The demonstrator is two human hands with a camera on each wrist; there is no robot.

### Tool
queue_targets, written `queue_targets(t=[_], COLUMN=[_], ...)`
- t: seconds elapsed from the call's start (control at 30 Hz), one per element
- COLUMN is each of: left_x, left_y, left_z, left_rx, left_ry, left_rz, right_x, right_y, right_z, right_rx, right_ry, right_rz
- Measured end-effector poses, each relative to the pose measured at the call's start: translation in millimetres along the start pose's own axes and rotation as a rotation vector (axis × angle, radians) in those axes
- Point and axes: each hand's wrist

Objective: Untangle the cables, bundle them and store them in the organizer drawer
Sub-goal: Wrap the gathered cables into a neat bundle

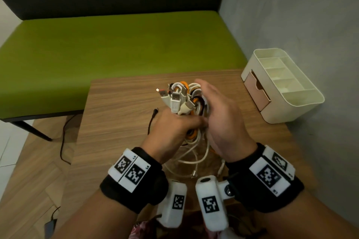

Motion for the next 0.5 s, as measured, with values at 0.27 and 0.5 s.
queue_targets(t=[0.27,0.5], left_x=[2,1], left_y=[3,5], left_z=[4,0], left_rx=[0.125,0.131], left_ry=[0.078,0.168], left_rz=[-0.098,-0.038], right_x=[-11,-24], right_y=[-14,-21], right_z=[5,1], right_rx=[0.157,0.122], right_ry=[-0.429,-0.541], right_rz=[-0.032,0.226])
Point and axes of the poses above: each hand's wrist, its own z-axis away from the middle knuckle, its own x-axis out of the palm, y = z × x
